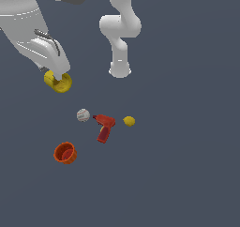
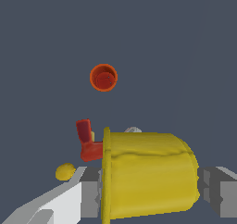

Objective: Pick up a designated object from a clutter of objects.

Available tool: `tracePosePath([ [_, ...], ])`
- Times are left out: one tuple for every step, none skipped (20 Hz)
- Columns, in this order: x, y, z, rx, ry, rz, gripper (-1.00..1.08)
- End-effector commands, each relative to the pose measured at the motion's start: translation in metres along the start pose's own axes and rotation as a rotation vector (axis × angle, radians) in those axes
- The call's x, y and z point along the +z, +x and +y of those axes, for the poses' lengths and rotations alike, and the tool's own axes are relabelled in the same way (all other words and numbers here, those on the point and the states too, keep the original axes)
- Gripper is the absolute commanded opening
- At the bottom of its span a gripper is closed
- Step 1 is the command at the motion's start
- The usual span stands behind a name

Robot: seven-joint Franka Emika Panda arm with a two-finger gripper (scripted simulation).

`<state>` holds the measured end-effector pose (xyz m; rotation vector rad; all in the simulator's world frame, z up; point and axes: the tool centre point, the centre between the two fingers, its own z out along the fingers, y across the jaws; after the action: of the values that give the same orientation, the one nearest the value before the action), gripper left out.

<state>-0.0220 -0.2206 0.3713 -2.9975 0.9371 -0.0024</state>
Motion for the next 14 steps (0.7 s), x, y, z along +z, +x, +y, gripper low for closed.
tracePosePath([
  [-0.008, 0.003, 0.004, -0.001, -0.001, -0.001, -1.00],
  [-0.010, 0.004, 0.005, -0.001, -0.001, -0.001, -1.00],
  [-0.011, 0.004, 0.006, -0.001, -0.001, -0.001, -1.00],
  [-0.012, 0.005, 0.007, -0.001, -0.001, -0.001, -1.00],
  [-0.012, 0.005, 0.007, -0.001, -0.001, -0.001, -1.00],
  [-0.013, 0.005, 0.007, -0.001, -0.001, -0.001, -1.00],
  [-0.011, 0.005, 0.007, 0.000, -0.002, -0.002, -1.00],
  [-0.011, 0.005, 0.007, 0.000, -0.002, -0.002, -1.00],
  [-0.012, 0.005, 0.007, 0.000, -0.002, -0.002, -1.00],
  [-0.012, 0.006, 0.007, 0.000, -0.002, -0.002, -1.00],
  [-0.014, 0.006, 0.007, 0.000, -0.002, -0.002, -1.00],
  [-0.015, 0.007, 0.007, 0.000, -0.002, -0.002, -1.00],
  [-0.017, 0.008, 0.008, 0.000, -0.002, -0.002, -1.00],
  [-0.020, 0.009, 0.008, 0.000, -0.002, -0.002, -1.00],
])
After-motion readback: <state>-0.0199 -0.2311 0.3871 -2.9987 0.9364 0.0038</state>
